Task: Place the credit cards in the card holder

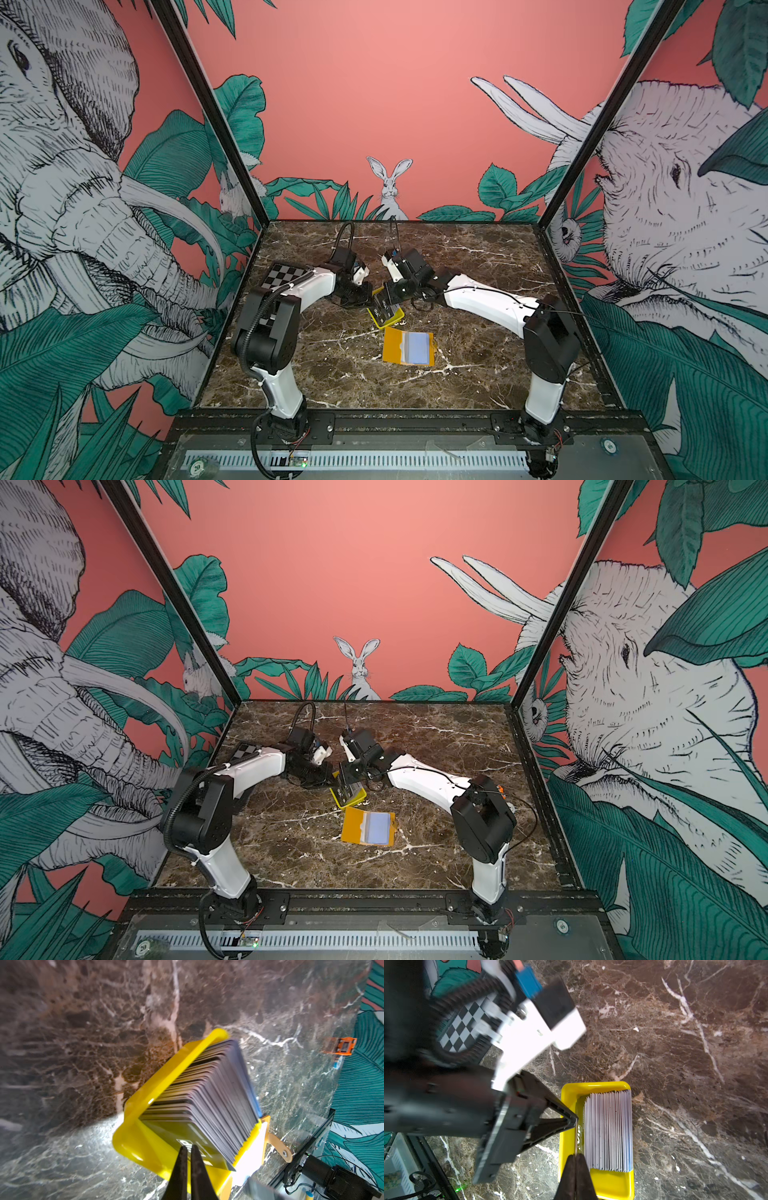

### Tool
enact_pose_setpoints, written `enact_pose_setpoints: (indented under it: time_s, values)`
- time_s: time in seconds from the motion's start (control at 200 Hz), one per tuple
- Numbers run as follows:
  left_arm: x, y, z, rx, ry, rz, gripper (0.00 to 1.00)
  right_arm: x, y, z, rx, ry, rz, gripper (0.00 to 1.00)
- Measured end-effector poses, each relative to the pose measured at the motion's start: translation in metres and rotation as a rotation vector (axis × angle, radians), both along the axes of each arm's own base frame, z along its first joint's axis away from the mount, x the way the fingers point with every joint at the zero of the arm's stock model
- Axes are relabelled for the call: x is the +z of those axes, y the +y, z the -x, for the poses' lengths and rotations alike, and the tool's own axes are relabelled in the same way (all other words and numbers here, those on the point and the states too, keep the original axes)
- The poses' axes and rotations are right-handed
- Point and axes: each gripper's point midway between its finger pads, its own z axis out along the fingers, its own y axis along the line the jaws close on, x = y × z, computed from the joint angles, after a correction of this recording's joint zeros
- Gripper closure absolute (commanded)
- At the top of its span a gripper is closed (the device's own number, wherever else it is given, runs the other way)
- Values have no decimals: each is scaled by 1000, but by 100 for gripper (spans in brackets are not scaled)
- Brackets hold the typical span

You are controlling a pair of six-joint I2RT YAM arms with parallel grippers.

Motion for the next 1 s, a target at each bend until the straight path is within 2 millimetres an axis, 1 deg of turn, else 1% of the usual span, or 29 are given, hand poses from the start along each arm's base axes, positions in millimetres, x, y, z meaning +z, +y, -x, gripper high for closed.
enact_pose_setpoints:
  time_s: [0.125, 0.22, 0.32, 0.51, 0.625, 0.785, 0.855, 0.995]
  values:
    - [25, -3, 2, -4, -71, 55, 80, -7, -12, 7, -15, 21, 15, 100]
    - [43, -6, 10, -1, -121, 112, 74, -1, -24, 14, -26, 22, 9, 100]
    - [55, -9, 22, 6, -151, 171, 72, 9, -39, 22, -41, 15, -6, 100]
    - [64, -18, 50, 13, -183, 250, 68, 19, -72, 34, -89, 16, -32, 100]
    - [72, -25, 64, 13, -209, 301, 69, 26, -89, 41, -119, 15, -54, 100]
    - [83, -40, 77, 3, -246, 387, 68, 39, -111, 52, -152, 18, -108, 100]
    - [83, -48, 82, 1, -244, 428, 67, 46, -119, 56, -163, 21, -137, 100]
    - [84, -58, 90, -2, -232, 509, 68, 58, -134, 65, -185, 34, -204, 100]
